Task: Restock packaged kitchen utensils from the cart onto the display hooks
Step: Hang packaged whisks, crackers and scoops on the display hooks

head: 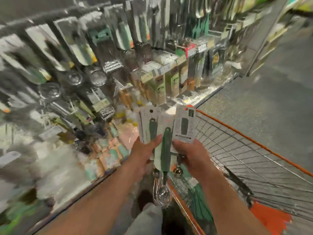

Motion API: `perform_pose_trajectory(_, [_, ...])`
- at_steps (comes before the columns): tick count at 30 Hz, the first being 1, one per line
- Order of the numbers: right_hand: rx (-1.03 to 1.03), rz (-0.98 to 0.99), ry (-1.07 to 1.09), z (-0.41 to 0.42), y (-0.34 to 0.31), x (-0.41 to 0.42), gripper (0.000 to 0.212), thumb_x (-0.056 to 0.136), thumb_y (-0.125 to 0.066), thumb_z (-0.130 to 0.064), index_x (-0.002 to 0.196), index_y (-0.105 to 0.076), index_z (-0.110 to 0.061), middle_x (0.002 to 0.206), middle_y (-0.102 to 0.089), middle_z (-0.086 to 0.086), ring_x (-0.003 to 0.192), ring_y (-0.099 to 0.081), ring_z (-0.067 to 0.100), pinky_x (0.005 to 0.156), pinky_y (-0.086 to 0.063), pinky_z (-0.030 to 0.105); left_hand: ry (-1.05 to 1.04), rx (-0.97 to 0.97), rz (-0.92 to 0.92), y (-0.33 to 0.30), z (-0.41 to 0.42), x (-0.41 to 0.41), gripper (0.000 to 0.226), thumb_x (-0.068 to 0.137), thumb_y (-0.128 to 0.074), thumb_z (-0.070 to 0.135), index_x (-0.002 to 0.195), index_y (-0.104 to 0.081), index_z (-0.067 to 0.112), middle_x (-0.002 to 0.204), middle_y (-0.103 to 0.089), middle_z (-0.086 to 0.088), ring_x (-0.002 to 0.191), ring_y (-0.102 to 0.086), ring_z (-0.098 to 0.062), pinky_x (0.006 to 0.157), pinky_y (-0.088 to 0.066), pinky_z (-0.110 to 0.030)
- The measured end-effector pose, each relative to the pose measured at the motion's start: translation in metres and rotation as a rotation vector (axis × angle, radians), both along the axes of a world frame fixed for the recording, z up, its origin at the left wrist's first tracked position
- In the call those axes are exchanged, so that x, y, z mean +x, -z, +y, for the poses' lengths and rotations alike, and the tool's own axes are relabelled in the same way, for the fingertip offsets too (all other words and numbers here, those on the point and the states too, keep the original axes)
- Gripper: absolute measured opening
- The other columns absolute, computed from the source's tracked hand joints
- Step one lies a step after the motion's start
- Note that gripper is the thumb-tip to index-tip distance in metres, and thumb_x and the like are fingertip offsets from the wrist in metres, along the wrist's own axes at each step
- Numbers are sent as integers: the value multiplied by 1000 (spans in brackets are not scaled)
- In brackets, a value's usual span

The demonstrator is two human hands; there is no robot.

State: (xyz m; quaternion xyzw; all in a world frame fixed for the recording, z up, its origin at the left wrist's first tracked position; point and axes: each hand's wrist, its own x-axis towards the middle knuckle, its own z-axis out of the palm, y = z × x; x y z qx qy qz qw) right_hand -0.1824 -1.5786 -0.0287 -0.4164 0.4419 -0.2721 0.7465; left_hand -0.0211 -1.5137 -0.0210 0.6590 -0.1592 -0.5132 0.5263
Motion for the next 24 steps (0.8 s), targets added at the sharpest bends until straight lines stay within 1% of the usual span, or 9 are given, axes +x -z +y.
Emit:
perform_pose_trajectory(2, [-55, 35, -85, 13, -16, 28, 24, 91, -74, -15, 114, -73, -9, 103, -78, 14, 92, -74, 34, 64, -54, 33, -79, -20, 16, -13, 29, 19, 76, 56, -90, 47, 125, -69, 23, 109, -80, -1, 102, -76, -25, 95, -59, -52])
perform_pose_trajectory(5, [-91, 29, -198, 39, -41, 68, 16, 94, -68, -7, 108, -74, -8, 97, -77, 15, 75, -73, 25, 52, -51, 28, -225, -45, 68, -25, 69, 48, 70, 59, -96, 42, 120, -71, 20, 103, -80, -2, 99, -76, -26, 97, -58, -52])
perform_pose_trajectory(8, [-117, 29, -271, 61, -58, 113, 16, 102, -61, -13, 111, -74, -11, 98, -78, 11, 76, -76, 20, 54, -55, 28, -361, -87, 95, -38, 108, 76, 35, 81, -86, 29, 113, -73, 20, 99, -81, -2, 89, -78, -21, 84, -62, -41])
perform_pose_trajectory(11, [-46, 41, -323, 84, -70, 168, 27, 107, -54, -27, 118, -71, -8, 94, -78, 9, 71, -76, 18, 48, -54, 29, -460, -135, 102, -49, 152, 115, 41, 81, -87, 34, 118, -73, 23, 108, -80, -3, 102, -76, -26, 95, -58, -52])
perform_pose_trajectory(13, [-32, 35, -384, 101, -73, 203, 29, 109, -49, -27, 123, -69, -11, 102, -79, 8, 82, -78, 22, 57, -58, 34, -512, -183, 98, -55, 178, 140, 39, 84, -85, 28, 120, -72, 21, 110, -79, -6, 104, -75, -28, 97, -58, -54])
perform_pose_trajectory(16, [-34, 17, -424, 144, -78, 264, 27, 110, -47, -22, 128, -66, -15, 109, -79, 8, 98, -76, 27, 73, -62, 42, -623, -187, 61, -64, 228, 187, 41, 84, -85, 24, 121, -70, 14, 103, -80, -6, 95, -78, -23, 85, -63, -41])
perform_pose_trajectory(18, [-14, 7, -445, 168, -80, 296, 27, 109, -48, -21, 130, -64, -15, 112, -78, 8, 104, -75, 30, 83, -62, 48, -686, -168, 32, -72, 256, 211, 29, 86, -84, 21, 110, -67, 16, 89, -80, -2, 76, -77, -15, 57, -58, -22])
perform_pose_trajectory(20, [11, 14, -471, 192, -82, 329, 28, 109, -48, -22, 129, -64, -11, 110, -78, 12, 102, -75, 33, 74, -62, 45, -749, -162, 30, -80, 286, 235, 25, 88, -82, 22, 101, -61, 18, 86, -75, 0, 72, -70, -13, 40, -47, -15])
perform_pose_trajectory(24, [-19, 28, -517, 236, -86, 378, 29, 111, -44, -22, 126, -65, -9, 110, -77, 18, 83, -74, 28, 64, -57, 37, -857, -187, 22, -82, 338, 277, 32, 85, -84, 29, 103, -59, 19, 93, -72, 0, 83, -67, -13, 56, -51, -23])
